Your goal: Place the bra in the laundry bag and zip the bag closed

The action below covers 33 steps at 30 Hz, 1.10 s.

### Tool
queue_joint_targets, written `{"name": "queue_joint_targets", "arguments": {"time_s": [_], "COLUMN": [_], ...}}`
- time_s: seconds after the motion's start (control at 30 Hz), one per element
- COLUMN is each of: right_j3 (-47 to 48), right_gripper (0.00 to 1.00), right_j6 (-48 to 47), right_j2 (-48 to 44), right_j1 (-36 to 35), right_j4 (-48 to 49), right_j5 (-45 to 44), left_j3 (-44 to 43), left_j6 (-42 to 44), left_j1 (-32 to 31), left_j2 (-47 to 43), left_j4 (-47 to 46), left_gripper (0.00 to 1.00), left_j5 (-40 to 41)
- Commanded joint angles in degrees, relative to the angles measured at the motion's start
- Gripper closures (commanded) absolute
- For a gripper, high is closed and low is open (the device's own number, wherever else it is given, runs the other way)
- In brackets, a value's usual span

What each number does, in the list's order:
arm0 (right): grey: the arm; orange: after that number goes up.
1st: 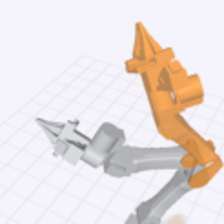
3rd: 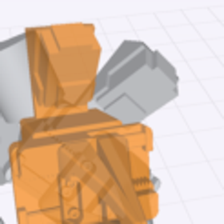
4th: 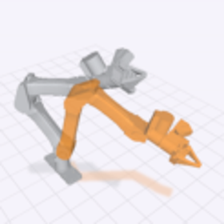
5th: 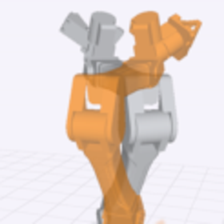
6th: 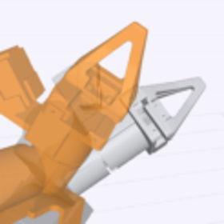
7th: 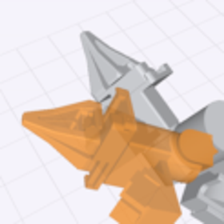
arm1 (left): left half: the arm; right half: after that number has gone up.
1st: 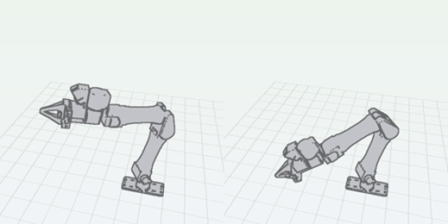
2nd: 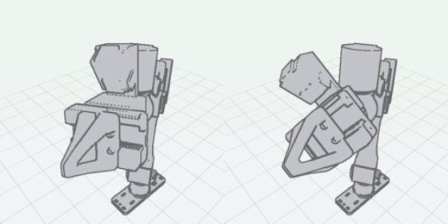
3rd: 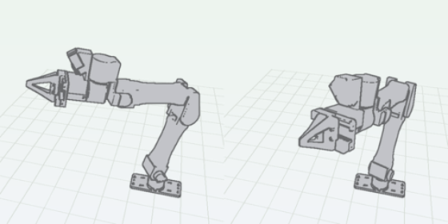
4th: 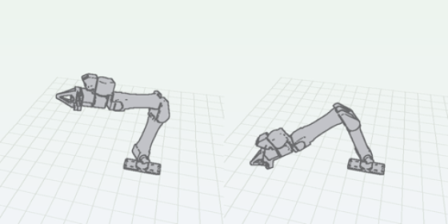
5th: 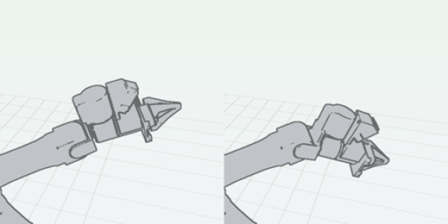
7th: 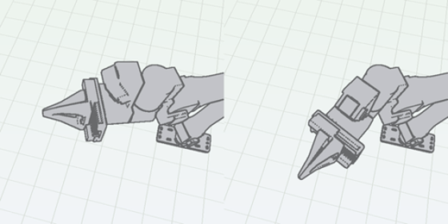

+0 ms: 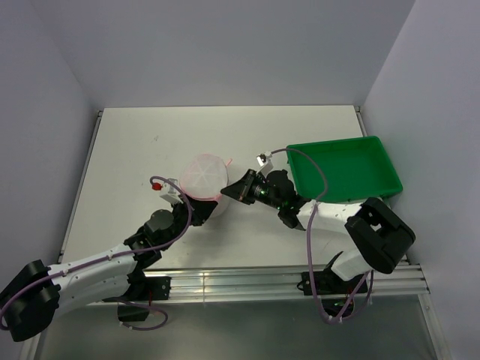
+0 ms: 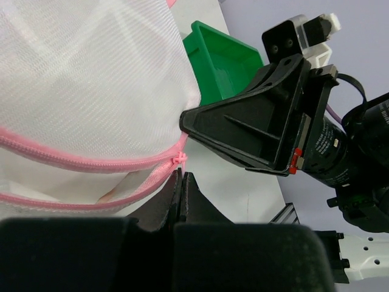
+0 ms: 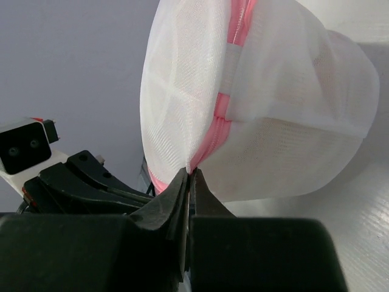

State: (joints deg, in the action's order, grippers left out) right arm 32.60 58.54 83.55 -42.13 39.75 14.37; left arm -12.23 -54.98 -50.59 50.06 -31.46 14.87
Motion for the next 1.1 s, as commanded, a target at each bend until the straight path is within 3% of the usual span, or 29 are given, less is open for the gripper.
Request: {"name": "queue_joint_targets", "arguments": {"time_s": [0.0, 0.27, 0.43, 0.6, 0.73, 0.77, 0.8, 0.83, 0.9, 0.93, 1.07], "right_j3": [2.7, 4.0, 11.8, 19.4, 26.9, 27.6, 28.0, 28.1, 25.7, 24.2, 10.7], "right_gripper": [1.00, 1.00, 1.00, 1.00, 1.00, 0.95, 0.83, 0.42, 0.19, 0.11, 0.11], "right_j6": [-1.0, -3.4, -11.3, -16.3, -18.5, -18.6, -18.5, -18.6, -18.9, -19.0, -13.6], "right_j2": [0.2, 2.1, 4.2, 9.8, 13.4, 13.6, 13.2, 12.6, 9.5, 8.1, -2.7], "right_j1": [0.5, 11.1, 13.6, 13.8, 13.9, 13.8, 13.8, 13.7, 13.5, 13.2, 10.6], "right_j4": [1.3, 0.1, -9.1, -15.0, -20.0, -21.1, -21.9, -23.2, -24.5, -25.0, -17.0], "right_j5": [-1.4, 7.0, 8.7, 10.1, 9.6, 8.8, 7.8, 7.3, 5.0, 3.8, 1.9], "left_j3": [1.0, 1.1, -0.3, -0.3, 1.3, 1.4, 1.5, 1.5, 1.1, 0.3, -0.1], "left_j6": [0.6, 5.0, 6.0, 6.2, 4.8, 4.2, 3.9, 3.7, 4.0, 4.1, 3.1], "left_j1": [0.0, 0.8, 1.3, 1.4, 1.3, 1.3, 1.3, 1.3, 1.3, 1.3, 1.3], "left_j2": [-1.7, -12.9, -19.9, -19.0, -14.5, -13.4, -11.4, -10.5, -7.8, -6.9, -2.4], "left_j4": [1.0, 16.9, 26.4, 24.4, 16.9, 15.2, 12.2, 10.6, 6.3, 5.2, -0.1], "left_gripper": [1.00, 1.00, 1.00, 1.00, 1.00, 1.00, 1.00, 1.00, 1.00, 1.00, 1.00], "left_j5": [0.8, 10.0, 15.3, 13.9, 7.7, 7.2, 6.6, 6.2, 4.9, 4.6, 2.3]}}
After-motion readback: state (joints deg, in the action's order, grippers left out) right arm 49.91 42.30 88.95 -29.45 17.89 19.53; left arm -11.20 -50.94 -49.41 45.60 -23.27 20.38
